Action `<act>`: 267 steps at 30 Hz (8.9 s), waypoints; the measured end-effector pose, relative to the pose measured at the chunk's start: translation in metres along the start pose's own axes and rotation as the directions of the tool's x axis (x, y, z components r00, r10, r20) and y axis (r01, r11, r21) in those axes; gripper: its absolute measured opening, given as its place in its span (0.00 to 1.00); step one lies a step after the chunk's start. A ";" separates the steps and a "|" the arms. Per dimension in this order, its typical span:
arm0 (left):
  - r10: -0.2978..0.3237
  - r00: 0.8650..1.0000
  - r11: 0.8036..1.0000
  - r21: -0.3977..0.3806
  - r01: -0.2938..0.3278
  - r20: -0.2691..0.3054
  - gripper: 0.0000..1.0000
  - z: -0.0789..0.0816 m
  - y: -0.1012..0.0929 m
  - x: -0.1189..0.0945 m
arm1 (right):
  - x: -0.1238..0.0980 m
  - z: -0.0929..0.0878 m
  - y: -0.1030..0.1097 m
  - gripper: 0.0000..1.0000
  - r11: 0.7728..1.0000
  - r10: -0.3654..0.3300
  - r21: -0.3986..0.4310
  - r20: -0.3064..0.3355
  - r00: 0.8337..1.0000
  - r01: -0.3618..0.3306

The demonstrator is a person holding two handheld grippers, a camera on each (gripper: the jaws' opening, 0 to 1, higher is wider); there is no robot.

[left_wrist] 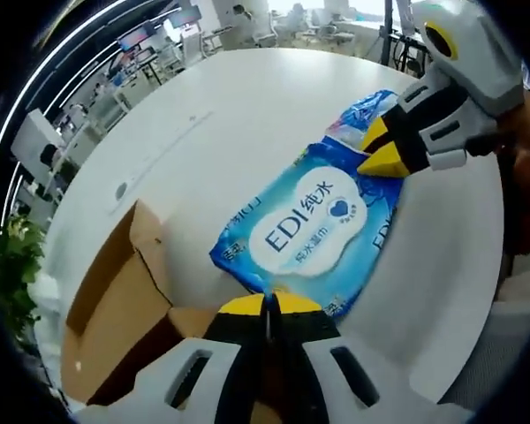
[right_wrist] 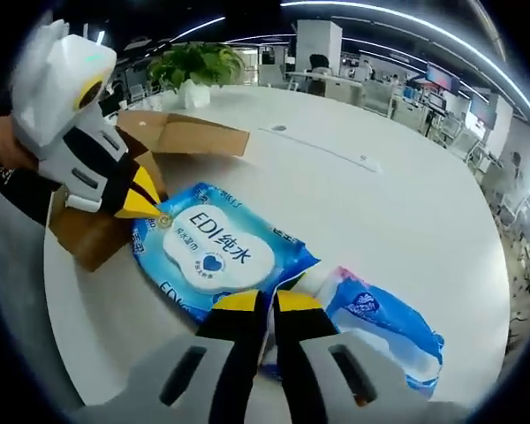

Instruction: Operate the shoe box by opening the lid, removing the specified soft item, and placing it in the target area until the item is outside and the box remains undamaged.

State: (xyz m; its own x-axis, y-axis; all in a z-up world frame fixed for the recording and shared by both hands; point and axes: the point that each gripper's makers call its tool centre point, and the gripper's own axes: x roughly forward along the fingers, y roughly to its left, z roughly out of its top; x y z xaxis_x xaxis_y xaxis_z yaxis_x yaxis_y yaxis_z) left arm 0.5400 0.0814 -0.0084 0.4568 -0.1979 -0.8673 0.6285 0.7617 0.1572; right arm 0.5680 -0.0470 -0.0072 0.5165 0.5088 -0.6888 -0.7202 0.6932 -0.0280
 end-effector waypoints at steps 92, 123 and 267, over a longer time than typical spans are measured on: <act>0.162 0.858 0.932 -0.360 0.029 0.488 0.52 -0.159 0.177 -0.261 | 0.034 0.068 0.250 0.38 0.539 0.510 -0.480 -0.468 0.721 -0.692; 0.130 0.842 0.943 -0.327 0.058 0.524 0.82 -0.164 0.161 -0.267 | 0.022 0.088 0.254 0.16 0.573 0.506 -0.537 -0.363 0.782 -0.620; 0.131 0.863 0.942 -0.332 0.044 0.488 0.89 -0.178 0.123 -0.257 | -0.008 -0.007 -0.126 0.20 0.660 0.059 -0.627 -0.506 0.861 -0.414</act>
State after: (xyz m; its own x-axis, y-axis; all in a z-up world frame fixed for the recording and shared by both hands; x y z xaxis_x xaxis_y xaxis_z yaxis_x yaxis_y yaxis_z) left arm 0.3884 0.3356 0.1497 0.7840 -0.3717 -0.4971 0.4035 0.9138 -0.0468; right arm 0.6514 -0.1424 -0.0031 0.1673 0.2208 -0.9609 -0.9795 -0.0737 -0.1875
